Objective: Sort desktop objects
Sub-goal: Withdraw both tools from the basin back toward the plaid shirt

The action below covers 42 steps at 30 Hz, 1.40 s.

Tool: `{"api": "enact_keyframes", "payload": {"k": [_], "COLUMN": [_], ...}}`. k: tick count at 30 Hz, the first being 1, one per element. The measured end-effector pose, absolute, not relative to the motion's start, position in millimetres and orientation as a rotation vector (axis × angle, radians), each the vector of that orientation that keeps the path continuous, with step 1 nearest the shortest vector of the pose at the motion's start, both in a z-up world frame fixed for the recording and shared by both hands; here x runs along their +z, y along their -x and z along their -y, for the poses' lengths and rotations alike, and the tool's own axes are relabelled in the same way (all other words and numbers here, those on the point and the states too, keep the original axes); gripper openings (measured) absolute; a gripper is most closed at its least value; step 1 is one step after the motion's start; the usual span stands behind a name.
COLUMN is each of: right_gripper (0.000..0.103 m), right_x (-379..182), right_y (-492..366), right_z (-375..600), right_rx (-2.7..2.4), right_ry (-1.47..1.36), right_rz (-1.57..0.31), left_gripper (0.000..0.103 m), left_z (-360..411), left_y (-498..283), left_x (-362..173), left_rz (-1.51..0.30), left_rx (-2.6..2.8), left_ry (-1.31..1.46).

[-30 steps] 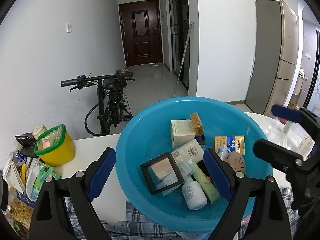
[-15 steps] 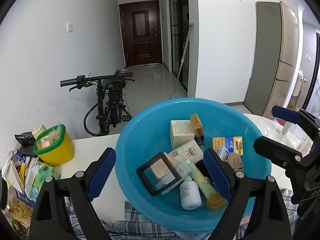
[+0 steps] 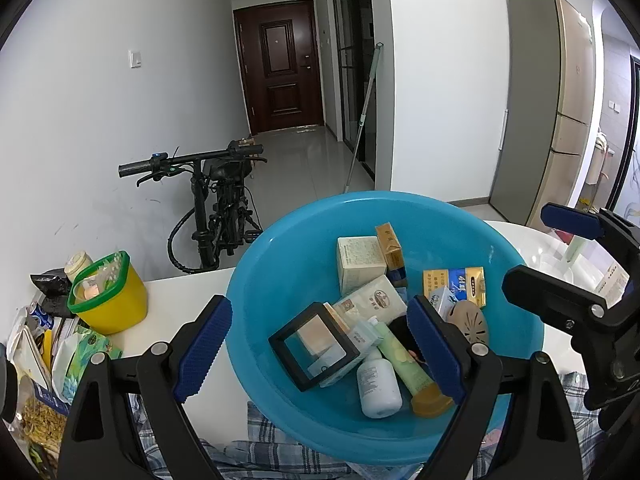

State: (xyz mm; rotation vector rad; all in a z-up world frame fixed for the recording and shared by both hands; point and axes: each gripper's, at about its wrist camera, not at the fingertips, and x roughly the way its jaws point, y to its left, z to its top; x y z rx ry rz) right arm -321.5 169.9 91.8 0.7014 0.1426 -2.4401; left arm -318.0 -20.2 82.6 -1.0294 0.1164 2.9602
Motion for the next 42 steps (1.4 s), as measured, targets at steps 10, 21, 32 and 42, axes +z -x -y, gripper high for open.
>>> {"api": "enact_keyframes", "payload": {"k": [10, 21, 32, 42], "right_gripper": [0.103, 0.103, 0.103, 0.103], "right_x": [91, 92, 94, 96], "right_y": [320, 320, 322, 321], "right_z": [-169, -168, -178, -183], "right_rx": [-2.439, -2.432, -2.429, -2.413], "right_ry": [-0.707, -0.709, -0.724, -0.718], "right_rz": [-0.150, -0.162, -0.143, -0.118], "left_gripper": [0.091, 0.091, 0.091, 0.091], "left_z": [20, 18, 20, 13], "left_y": [318, 318, 323, 324], "left_x": [82, 82, 77, 72], "left_rz": [-0.117, -0.120, -0.092, -0.137], "left_rx": [2.959, 2.955, 2.939, 2.945], "left_ry": [1.031, 1.026, 1.051, 1.062]}}
